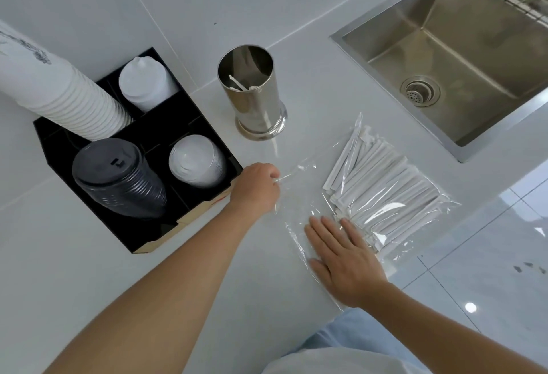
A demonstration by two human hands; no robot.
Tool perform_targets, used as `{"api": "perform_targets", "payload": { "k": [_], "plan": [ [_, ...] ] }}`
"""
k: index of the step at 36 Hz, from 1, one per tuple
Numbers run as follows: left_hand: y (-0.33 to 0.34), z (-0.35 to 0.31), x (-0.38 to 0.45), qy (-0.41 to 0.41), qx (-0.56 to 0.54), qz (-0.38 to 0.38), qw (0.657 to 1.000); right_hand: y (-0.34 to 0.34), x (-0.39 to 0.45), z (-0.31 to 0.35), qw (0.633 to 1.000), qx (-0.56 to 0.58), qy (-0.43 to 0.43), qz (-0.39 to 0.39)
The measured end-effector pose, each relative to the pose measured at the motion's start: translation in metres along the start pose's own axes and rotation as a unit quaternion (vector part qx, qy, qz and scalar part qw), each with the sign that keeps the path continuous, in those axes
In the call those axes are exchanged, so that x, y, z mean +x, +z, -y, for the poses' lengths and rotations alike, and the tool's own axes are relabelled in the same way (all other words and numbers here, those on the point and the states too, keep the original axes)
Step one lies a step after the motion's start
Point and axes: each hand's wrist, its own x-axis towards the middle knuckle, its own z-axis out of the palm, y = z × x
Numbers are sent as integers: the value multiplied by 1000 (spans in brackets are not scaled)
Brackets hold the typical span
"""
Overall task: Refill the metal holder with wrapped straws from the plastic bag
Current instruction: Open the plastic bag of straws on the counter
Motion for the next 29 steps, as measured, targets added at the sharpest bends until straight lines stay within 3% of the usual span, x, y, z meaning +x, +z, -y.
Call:
{"api": "perform_targets", "payload": {
  "k": [29],
  "plan": [
    [2,24,-20,12,-155,10,988,5,1,-1,998,16,-11,-55]
  ]
}}
